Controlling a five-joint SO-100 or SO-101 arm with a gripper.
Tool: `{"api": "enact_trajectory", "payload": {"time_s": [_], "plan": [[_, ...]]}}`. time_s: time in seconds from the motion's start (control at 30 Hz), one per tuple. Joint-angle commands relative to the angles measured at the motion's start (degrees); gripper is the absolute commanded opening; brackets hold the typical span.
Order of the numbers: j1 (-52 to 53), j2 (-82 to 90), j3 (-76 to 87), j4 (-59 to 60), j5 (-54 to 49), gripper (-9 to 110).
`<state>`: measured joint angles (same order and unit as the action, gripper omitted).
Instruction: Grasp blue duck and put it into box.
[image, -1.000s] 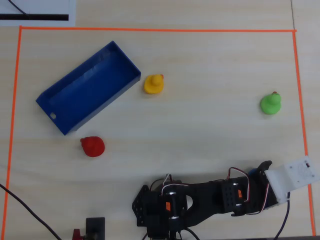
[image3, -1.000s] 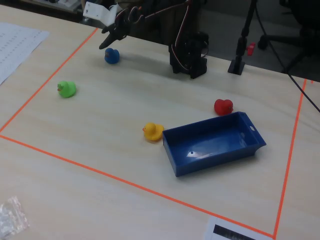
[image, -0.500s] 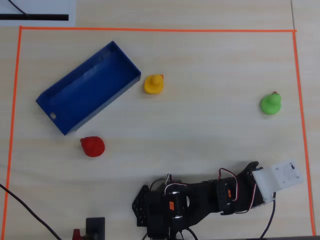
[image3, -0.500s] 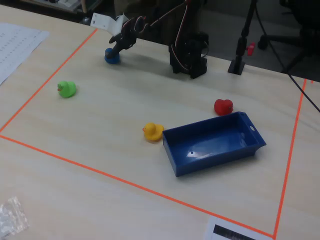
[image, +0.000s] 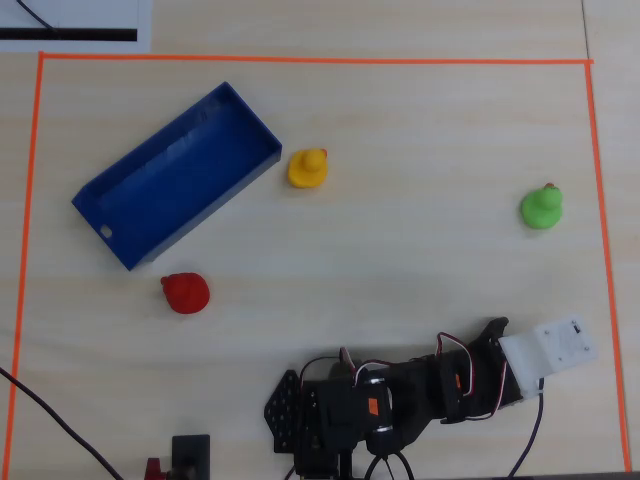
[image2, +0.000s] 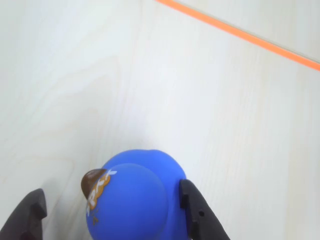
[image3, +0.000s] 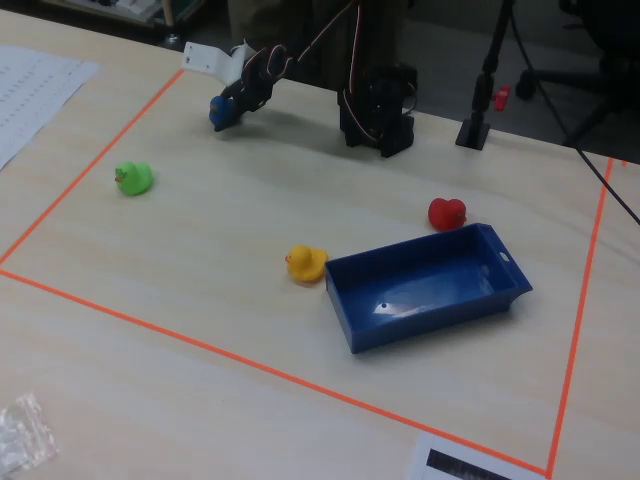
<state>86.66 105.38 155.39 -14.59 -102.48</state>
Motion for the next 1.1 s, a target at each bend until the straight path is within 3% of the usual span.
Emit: {"api": "enact_trajectory", "payload": {"time_s": [0.0,0.07,0.1,0.3,0.53,0.67,0.8,0.97,1.07], "plan": [[-1.6,-0.6,-0.6,-1.1,1.3,25],[-2.2,-1.1,-0.4,-1.1,2.8,4],[-2.5,-1.1,-0.6,-0.7,3.4,0],[-4.0,0.9,-7.7,9.4,12.5,0],[-16.3,7.1,-33.8,46.9,29.8,0],[-34.0,9.1,-48.7,70.2,40.5,0],[-58.8,8.3,-59.1,87.2,51.7,0],[-89.9,7.2,-68.6,93.2,66.8,0],[-102.2,4.0,-73.5,93.5,72.0,0]]}}
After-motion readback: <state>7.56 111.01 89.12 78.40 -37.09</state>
